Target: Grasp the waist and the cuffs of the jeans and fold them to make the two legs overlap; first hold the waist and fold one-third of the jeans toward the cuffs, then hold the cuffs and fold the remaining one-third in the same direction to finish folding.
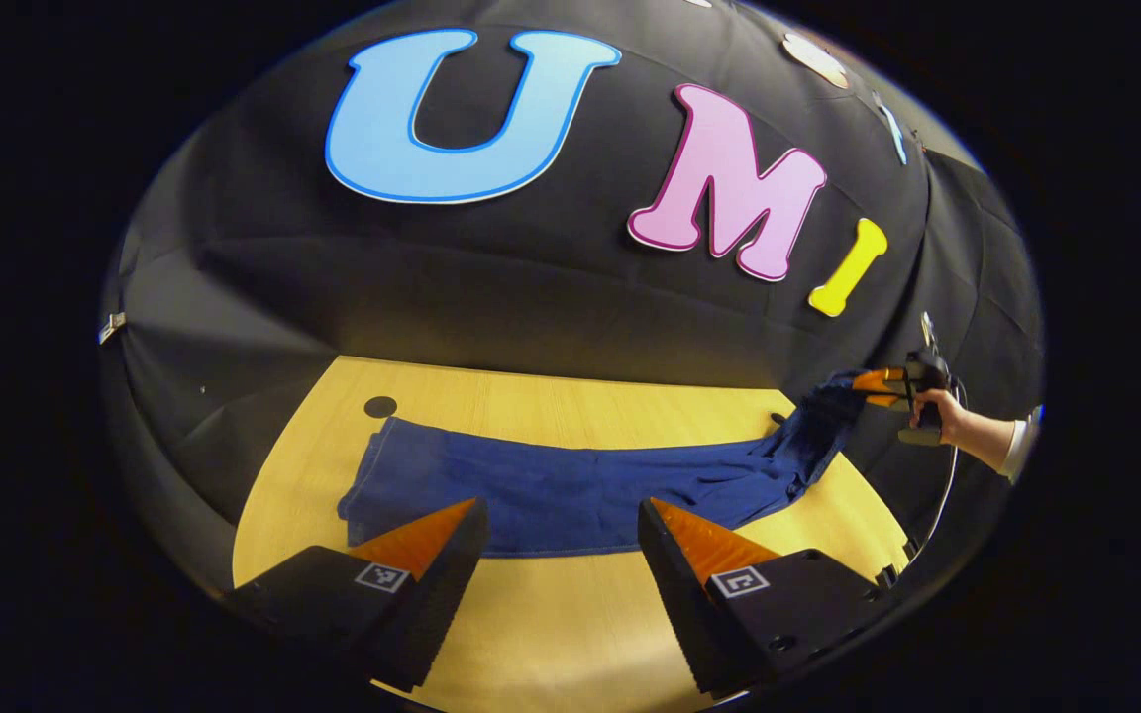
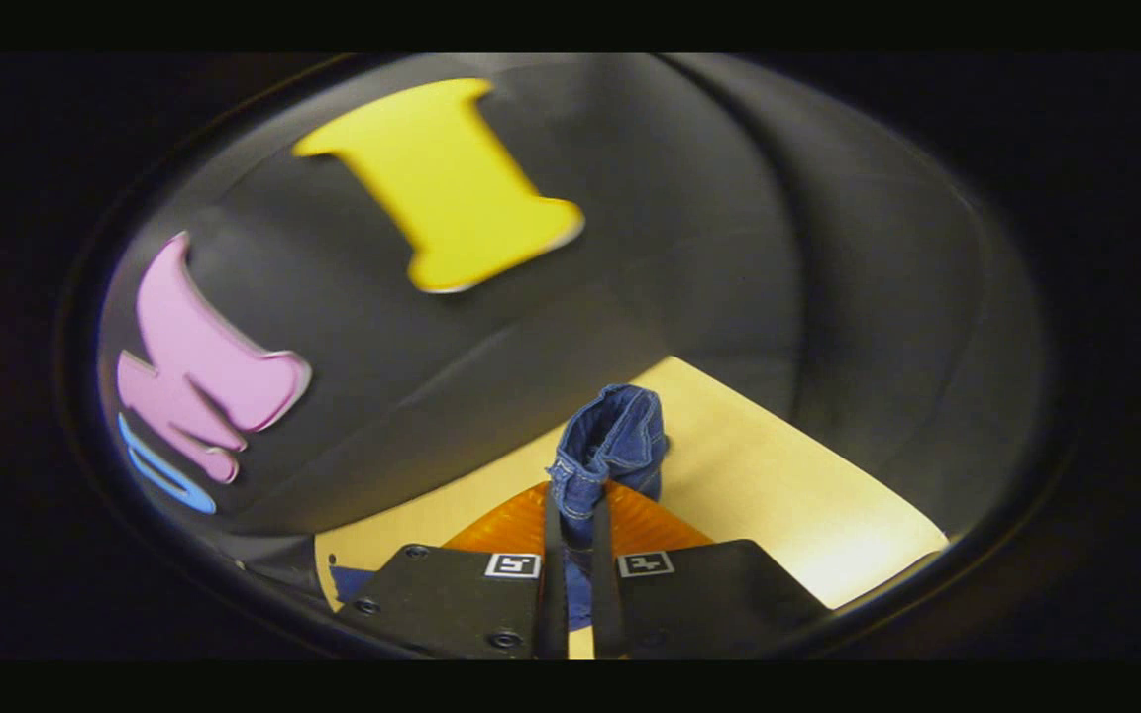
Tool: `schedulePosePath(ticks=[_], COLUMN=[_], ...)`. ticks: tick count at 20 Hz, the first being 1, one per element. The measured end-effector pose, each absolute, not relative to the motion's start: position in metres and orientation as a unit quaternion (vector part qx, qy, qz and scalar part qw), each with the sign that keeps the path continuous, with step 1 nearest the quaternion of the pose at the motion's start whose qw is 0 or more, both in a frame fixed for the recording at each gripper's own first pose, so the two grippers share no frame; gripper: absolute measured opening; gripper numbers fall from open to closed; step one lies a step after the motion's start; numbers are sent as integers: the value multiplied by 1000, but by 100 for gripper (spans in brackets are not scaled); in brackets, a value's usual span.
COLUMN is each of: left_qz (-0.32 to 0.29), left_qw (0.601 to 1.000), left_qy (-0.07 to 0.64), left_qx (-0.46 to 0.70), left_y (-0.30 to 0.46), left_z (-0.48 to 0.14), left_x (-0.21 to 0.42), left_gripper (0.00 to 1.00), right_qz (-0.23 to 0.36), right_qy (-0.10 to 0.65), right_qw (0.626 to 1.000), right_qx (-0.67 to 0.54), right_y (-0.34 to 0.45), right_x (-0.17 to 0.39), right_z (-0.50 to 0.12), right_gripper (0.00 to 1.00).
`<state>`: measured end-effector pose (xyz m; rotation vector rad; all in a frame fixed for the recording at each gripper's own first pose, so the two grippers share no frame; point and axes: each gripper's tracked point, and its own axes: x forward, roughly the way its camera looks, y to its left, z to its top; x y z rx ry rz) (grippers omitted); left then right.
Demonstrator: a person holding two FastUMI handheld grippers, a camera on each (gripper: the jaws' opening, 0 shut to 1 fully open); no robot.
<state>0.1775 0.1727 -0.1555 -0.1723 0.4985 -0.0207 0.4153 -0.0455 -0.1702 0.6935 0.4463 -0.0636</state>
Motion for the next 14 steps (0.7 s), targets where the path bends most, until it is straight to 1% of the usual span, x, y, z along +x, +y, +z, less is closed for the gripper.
schedulePosePath(ticks=[1,3,5,6,8,10,12,13,14], left_qz=[-10,-9,-5,0,12,30,40,46,53], left_qw=[965,965,964,963,960,955,950,947,944], left_qy=[248,250,254,255,263,277,283,288,294], left_qx=[-78,-73,-80,-84,-95,-106,-123,-132,-138], left_y=[183,199,214,222,238,251,258,261,265], left_z=[-157,-159,-164,-167,-177,-190,-196,-199,-202], left_x=[165,145,125,118,103,93,88,88,89], left_gripper=[95,94,95,95,95,95,95,95,95], right_qz=[-10,35,64,76,106,139,168,174,179], right_qy=[198,172,170,173,204,245,300,307,305], right_qw=[930,951,964,969,968,959,939,935,934], right_qx=[309,255,193,160,101,41,-7,-28,-51], right_y=[-35,2,39,65,133,184,215,222,224], right_x=[414,402,391,390,380,360,331,320,313], right_z=[-142,-99,-74,-74,-105,-157,-207,-218,-222], right_gripper=[14,13,13,13,13,13,13,13,20])
